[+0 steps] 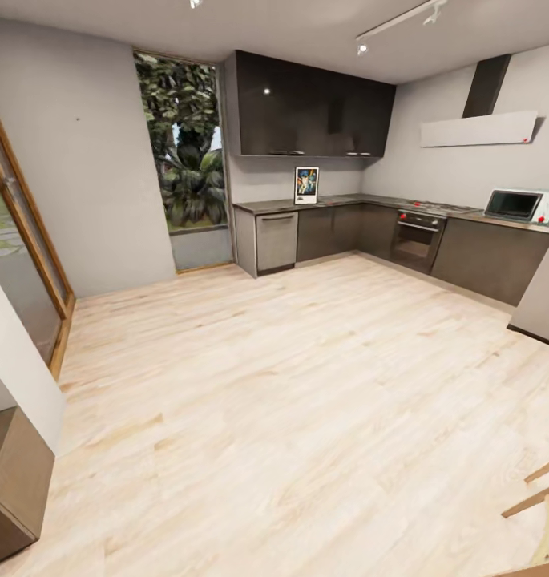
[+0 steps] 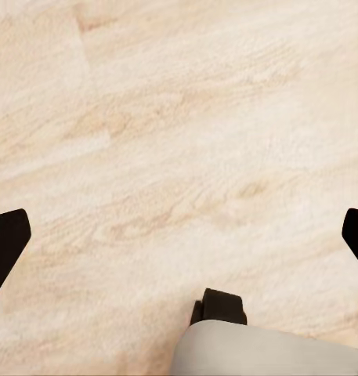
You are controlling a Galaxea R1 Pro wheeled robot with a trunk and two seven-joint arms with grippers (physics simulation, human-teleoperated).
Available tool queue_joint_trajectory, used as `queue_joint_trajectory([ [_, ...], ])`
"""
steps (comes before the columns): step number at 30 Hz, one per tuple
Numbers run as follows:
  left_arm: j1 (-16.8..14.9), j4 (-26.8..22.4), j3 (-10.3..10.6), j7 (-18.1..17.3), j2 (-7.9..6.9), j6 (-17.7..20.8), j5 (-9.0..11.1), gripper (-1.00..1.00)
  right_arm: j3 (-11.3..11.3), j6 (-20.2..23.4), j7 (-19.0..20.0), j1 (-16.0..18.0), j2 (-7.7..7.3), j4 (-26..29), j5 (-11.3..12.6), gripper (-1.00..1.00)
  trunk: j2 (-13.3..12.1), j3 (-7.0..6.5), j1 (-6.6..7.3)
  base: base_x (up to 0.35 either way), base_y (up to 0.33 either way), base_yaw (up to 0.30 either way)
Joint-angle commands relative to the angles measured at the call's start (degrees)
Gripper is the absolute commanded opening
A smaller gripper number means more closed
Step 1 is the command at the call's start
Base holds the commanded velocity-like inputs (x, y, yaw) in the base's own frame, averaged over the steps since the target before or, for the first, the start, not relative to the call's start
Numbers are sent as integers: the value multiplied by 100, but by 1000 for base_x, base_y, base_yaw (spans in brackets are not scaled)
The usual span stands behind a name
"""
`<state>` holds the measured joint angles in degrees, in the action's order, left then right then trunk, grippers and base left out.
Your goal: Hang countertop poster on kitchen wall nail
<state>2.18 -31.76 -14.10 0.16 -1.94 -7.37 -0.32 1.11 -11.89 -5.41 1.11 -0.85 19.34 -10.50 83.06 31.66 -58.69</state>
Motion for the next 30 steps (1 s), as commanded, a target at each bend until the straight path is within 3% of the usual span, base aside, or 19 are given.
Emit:
queue_joint_trajectory([
  [1,1,-5,-5,2,1,-10,-4,100,13,-8,-39,3,-1,-8,-58,100,2,4,-4,339,7,0],
  [30,1,-5,-5,2,1,-10,-4,100,21,-6,-6,3,-3,-9,-66,100,2,4,-4,340,1,0],
])
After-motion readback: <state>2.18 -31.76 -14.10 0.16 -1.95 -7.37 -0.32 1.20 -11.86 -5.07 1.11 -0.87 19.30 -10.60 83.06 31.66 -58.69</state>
